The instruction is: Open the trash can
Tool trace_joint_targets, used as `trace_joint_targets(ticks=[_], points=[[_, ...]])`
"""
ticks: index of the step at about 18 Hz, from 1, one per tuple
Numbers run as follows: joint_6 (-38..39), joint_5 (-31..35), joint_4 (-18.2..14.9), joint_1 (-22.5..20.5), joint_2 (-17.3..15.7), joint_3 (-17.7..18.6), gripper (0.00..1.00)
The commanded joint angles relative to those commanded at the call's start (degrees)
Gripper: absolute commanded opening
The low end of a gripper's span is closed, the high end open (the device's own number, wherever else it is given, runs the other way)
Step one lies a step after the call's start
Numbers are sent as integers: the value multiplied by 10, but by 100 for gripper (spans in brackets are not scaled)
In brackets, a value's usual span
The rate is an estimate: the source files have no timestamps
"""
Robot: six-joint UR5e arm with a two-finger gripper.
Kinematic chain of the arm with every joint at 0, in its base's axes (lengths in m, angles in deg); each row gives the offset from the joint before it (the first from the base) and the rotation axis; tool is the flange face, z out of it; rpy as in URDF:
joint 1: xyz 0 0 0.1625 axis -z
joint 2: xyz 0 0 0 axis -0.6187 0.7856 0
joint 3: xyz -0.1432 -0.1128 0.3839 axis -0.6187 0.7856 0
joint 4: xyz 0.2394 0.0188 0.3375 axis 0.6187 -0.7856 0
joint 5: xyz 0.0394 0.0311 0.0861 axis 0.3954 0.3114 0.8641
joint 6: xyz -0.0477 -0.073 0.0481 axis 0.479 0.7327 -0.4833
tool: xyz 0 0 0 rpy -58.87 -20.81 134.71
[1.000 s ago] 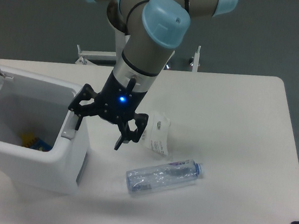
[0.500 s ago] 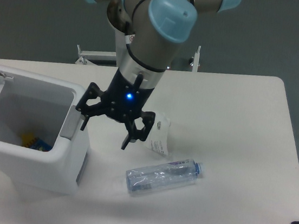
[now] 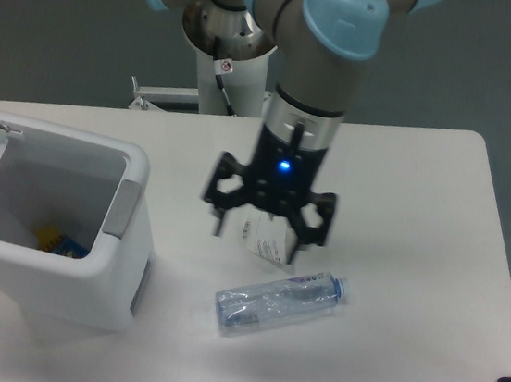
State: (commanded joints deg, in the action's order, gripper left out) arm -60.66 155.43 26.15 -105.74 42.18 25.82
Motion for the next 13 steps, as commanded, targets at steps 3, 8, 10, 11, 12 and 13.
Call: trace_joint_targets(ticks=[3, 8, 10, 11, 12, 13], points=[[-32, 3, 1, -24, 25, -4, 100], [-133, 66, -3, -96, 69, 2, 100], [-163, 76, -3, -113, 79, 3, 100], [-171, 77, 0, -122, 84, 4, 100], [-178, 77, 0, -126, 86, 7, 100], [-199, 77, 2, -125, 86, 9, 100]])
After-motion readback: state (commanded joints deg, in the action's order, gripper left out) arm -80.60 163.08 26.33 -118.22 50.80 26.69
